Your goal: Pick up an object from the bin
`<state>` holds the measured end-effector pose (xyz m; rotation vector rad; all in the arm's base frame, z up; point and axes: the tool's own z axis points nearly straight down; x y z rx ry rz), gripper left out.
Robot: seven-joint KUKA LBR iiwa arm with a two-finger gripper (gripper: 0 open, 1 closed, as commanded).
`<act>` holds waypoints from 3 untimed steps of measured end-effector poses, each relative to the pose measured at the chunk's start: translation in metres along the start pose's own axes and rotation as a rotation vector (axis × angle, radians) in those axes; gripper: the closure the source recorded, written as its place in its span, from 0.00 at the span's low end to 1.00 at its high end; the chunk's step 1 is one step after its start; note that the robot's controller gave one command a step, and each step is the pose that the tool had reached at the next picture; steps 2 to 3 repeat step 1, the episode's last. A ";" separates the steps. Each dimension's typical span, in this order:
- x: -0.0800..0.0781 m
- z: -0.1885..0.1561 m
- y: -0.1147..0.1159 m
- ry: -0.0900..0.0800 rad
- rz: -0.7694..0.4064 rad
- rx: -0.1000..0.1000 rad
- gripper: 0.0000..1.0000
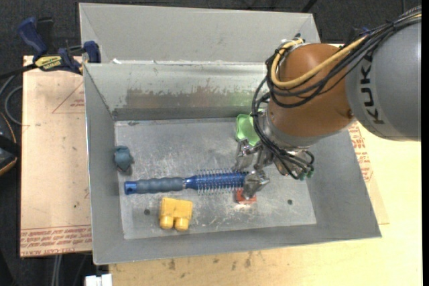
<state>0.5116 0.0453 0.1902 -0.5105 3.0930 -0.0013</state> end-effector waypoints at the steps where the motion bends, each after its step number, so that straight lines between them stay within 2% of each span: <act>1: -0.012 -0.060 0.000 -0.002 -0.014 0.000 1.00; 3: -0.012 -0.060 0.000 -0.002 -0.014 0.000 1.00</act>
Offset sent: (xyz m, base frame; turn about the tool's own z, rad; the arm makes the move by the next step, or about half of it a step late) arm 0.0085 0.0036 0.0572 -0.0163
